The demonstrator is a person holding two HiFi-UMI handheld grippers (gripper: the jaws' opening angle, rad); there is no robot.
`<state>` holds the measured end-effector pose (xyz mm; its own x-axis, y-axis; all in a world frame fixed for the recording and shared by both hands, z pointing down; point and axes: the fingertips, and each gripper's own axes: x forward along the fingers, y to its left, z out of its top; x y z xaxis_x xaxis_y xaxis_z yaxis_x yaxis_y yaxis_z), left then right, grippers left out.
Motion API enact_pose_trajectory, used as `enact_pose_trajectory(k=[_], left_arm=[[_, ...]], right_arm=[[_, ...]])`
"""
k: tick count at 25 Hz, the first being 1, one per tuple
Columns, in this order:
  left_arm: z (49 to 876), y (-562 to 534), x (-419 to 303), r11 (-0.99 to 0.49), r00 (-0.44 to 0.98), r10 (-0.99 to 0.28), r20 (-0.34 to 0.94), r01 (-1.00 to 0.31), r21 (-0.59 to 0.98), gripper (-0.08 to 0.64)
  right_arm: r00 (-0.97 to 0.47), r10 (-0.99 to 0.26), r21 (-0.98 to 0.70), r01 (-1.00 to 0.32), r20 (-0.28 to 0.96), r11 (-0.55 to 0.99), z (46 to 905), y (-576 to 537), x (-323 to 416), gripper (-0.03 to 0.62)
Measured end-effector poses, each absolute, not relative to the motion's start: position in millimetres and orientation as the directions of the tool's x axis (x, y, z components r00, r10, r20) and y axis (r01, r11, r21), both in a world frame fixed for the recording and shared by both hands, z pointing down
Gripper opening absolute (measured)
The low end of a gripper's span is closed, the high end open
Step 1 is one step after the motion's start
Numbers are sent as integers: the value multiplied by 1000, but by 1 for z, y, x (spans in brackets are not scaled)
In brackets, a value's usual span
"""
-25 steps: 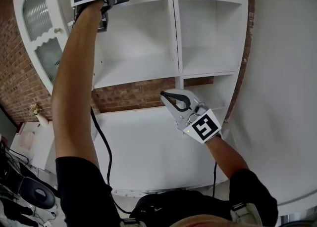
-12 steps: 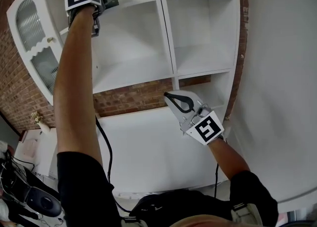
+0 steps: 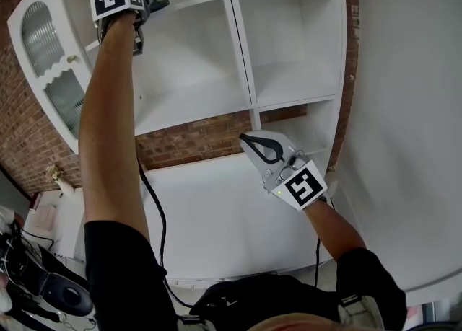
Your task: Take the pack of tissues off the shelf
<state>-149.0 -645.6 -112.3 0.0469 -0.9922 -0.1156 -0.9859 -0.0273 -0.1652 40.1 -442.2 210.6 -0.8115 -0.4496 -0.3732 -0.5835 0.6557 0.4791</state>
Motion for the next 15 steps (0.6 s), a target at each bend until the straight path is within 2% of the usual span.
enact_pose_trajectory(k=[7, 15], left_arm=[[-130, -620, -147, -58, 97, -970, -225, -983, -172, 265], [-133, -533, -140, -118, 223, -897, -381, -952, -281, 265]], right_arm=[[-813, -451, 463, -581, -368, 670, 213, -443, 38, 2], [-826, -408, 444, -556, -388, 703, 204, -433, 17, 2]])
